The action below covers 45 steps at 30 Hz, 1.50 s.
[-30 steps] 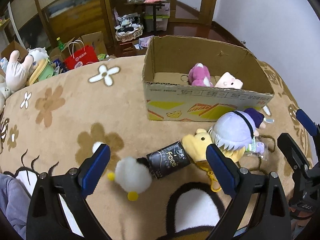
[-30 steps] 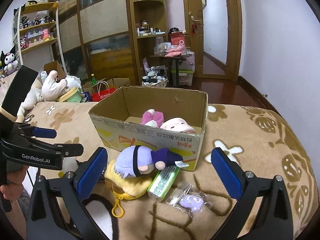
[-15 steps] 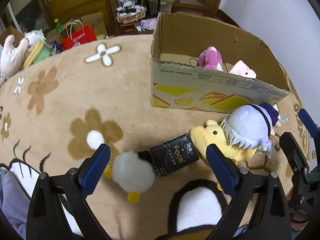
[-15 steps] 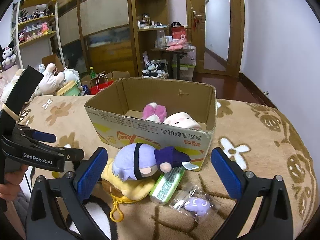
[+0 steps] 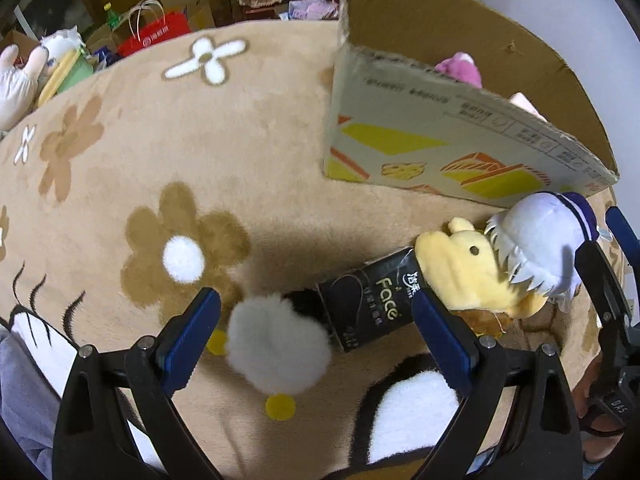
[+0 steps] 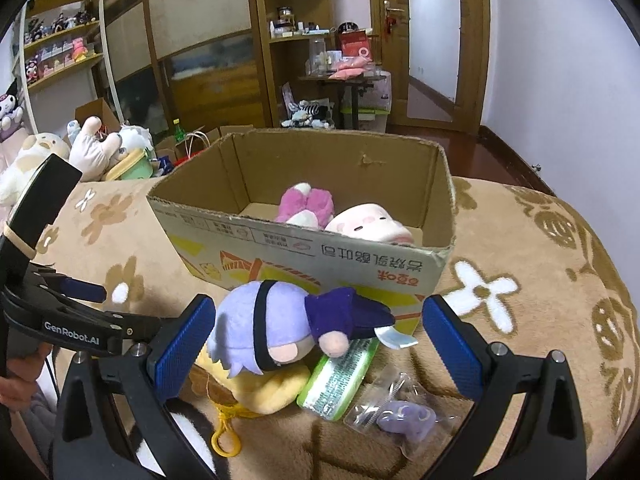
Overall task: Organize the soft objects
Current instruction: 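Grasp the white pompom toy with the left tool while the right tool grasps the lavender-haired doll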
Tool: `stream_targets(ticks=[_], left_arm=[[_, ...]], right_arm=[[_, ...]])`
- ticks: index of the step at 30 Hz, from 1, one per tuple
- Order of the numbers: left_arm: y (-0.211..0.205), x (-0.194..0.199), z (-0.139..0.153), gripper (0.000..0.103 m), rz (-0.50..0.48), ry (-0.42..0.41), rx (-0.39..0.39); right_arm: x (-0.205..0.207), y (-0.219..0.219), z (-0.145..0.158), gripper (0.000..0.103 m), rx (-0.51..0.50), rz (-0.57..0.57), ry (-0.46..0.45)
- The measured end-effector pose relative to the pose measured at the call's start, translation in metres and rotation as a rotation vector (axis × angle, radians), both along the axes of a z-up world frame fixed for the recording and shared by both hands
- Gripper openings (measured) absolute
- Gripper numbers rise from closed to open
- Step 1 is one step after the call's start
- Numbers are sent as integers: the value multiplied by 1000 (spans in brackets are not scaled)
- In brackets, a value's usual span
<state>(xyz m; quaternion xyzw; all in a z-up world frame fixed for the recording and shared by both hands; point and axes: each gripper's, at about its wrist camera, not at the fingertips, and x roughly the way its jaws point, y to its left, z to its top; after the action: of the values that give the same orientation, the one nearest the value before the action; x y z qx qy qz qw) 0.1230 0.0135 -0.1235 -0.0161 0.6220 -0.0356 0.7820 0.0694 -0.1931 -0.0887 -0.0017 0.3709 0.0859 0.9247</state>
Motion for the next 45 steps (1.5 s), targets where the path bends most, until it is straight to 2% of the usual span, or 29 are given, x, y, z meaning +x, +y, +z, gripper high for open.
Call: stream_targets(ticks=[5, 9, 12, 14, 19, 24, 28, 31, 33, 35, 37, 40, 45], left_arm=[[11, 5, -11, 95, 30, 38, 26], [18, 9, -18, 95, 53, 70, 4], [19, 8, -24, 81, 44, 91, -11], [18, 7, -27, 79, 29, 101, -38], [20, 9, -27, 60, 33, 109, -96], [20, 7, -30, 51, 39, 111, -110], [23, 2, -32, 51, 43, 129, -107], [25, 1, -38, 61, 57, 162, -117], [27, 0, -40, 61, 61, 169, -117], [23, -1, -41, 56, 37, 171, -107], [20, -1, -44, 43, 18, 169, -100], [20, -4, -43, 33, 14, 155, -78], [25, -7, -37, 30, 23, 130, -78]], right_arm=[[6, 1, -7, 103, -1, -9, 17], [10, -3, -11, 103, 34, -17, 36], [12, -6, -15, 103, 66, -19, 60], [13, -8, -17, 103, 85, -24, 71], [17, -11, -19, 103, 116, -34, 87], [16, -7, -18, 103, 104, -27, 83], [19, -2, -22, 103, 109, -20, 106], [21, 1, -24, 103, 102, -19, 101], [22, 2, -25, 103, 105, -22, 102], [22, 3, -26, 103, 113, -29, 105], [22, 5, -27, 103, 108, -31, 106], [20, 2, -26, 103, 107, -43, 98], [17, -1, -26, 94, 144, -32, 108]])
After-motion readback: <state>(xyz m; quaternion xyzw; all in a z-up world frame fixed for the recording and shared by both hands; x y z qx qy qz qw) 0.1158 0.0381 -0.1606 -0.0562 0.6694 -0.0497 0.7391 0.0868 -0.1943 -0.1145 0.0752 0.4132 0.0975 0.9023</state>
